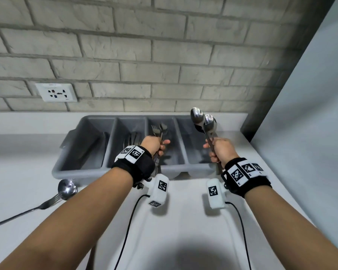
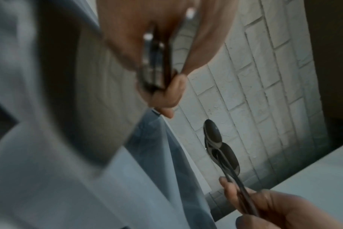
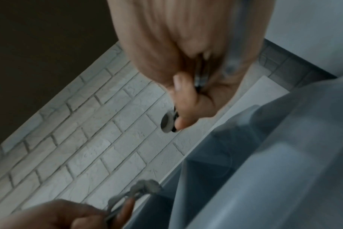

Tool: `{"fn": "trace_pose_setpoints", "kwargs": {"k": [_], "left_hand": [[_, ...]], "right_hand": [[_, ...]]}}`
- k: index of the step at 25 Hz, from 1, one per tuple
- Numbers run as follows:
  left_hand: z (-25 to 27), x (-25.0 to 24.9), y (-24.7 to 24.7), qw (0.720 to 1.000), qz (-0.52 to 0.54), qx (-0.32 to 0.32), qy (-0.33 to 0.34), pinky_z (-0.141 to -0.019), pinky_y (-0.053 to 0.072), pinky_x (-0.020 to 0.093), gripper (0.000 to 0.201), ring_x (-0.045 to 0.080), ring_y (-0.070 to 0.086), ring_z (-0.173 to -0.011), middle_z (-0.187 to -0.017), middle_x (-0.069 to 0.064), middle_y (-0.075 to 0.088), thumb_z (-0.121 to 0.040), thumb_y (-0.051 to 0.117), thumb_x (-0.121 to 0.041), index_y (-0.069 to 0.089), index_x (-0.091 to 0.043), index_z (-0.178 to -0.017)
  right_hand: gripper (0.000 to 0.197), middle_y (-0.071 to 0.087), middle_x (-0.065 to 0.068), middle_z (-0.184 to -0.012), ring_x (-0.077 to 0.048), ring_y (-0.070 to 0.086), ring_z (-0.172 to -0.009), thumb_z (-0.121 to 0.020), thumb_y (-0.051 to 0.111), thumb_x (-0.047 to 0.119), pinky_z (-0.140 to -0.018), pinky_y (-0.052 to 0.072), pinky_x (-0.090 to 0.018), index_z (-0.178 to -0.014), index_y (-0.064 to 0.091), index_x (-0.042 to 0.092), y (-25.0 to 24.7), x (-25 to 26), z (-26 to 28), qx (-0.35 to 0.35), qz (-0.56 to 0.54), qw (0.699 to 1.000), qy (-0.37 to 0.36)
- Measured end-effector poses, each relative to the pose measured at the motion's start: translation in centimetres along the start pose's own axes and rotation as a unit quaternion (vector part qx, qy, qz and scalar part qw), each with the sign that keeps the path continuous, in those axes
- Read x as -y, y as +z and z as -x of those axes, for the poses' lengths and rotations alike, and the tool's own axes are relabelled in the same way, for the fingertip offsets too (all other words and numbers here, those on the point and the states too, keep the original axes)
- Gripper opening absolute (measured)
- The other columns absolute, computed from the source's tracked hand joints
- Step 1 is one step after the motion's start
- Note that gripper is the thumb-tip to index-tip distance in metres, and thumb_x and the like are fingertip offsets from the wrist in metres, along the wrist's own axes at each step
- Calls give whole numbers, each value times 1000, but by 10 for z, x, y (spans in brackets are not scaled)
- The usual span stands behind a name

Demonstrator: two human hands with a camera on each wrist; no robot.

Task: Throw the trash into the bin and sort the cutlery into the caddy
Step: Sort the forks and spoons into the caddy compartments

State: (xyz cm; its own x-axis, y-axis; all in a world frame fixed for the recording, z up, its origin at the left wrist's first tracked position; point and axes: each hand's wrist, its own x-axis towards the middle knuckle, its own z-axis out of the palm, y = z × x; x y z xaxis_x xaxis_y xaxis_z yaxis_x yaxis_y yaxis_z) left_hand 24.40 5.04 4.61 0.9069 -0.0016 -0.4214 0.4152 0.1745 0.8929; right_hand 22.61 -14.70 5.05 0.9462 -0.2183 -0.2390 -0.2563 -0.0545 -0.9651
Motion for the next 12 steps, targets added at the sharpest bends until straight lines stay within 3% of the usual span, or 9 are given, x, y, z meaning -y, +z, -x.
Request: {"fn": "trace_pose_setpoints", "kwargs": {"k": [3, 5, 7, 9, 10, 11, 12], "left_hand": [[-26, -2, 5, 996, -81, -34, -11, -28, 31, 8, 31, 11, 45, -29, -66, 9, 50, -95, 26, 1, 48, -6, -75], [-38, -4, 7, 990, -136, -29, -17, -47, 47, 22, 21, 20, 52, -54, -71, 11, 51, -94, 33, 4, 53, -4, -95], [-49, -3, 10, 986, -160, -33, -41, -78, 52, 34, 31, 32, 62, -86, -96, 21, 61, -92, 42, 5, 54, 2, -120], [-57, 0, 11, 979, -179, -62, -77, -95, 46, 35, 38, 35, 57, -118, -128, 21, 59, -91, 47, -2, 52, 5, -128], [-56, -2, 13, 966, -234, -66, -91, -99, 44, 34, 37, 34, 54, -123, -130, 19, 58, -91, 50, -9, 54, 1, -127], [-54, 4, 14, 926, -370, -66, -38, -101, 43, 35, 37, 33, 54, -123, -129, 18, 59, -91, 52, -15, 58, -1, -124], [-48, 6, 17, 899, -432, -67, -33, -101, 43, 35, 36, 33, 55, -122, -128, 18, 61, -91, 52, -19, 59, -2, -122]], "right_hand": [[26, 56, -6, -71, -13, 35, -44, -94, 29, 0, -26, 25, -10, -81, 50, 9, 5, 4, -27, 1, 40, 999, 35], [32, 55, -8, -67, -12, 40, -36, -94, 30, -2, -27, 26, -8, -71, 49, 7, 10, -1, -44, -8, 75, 996, 52], [35, 52, -10, -61, -12, 38, -28, -92, 31, -3, -29, 28, -9, -63, 49, 5, 14, -6, -56, -18, 120, 990, 76], [38, 50, -11, -56, -15, 37, -29, -90, 33, -4, -30, 27, -10, -57, 48, 3, 16, -12, -66, -9, 168, 981, 95], [39, 50, -11, -50, -15, 37, -25, -90, 32, -5, -29, 26, -9, -55, 47, 2, 17, -16, -70, 0, 177, 979, 99], [40, 49, -10, -41, -14, 36, -19, -90, 32, -5, -27, 26, -7, -54, 46, 1, 16, -20, -76, 10, 176, 978, 107], [40, 48, -7, -30, -12, 35, -15, -91, 31, -5, -26, 27, -7, -54, 45, 0, 17, -24, -79, 22, 173, 978, 114]]}}
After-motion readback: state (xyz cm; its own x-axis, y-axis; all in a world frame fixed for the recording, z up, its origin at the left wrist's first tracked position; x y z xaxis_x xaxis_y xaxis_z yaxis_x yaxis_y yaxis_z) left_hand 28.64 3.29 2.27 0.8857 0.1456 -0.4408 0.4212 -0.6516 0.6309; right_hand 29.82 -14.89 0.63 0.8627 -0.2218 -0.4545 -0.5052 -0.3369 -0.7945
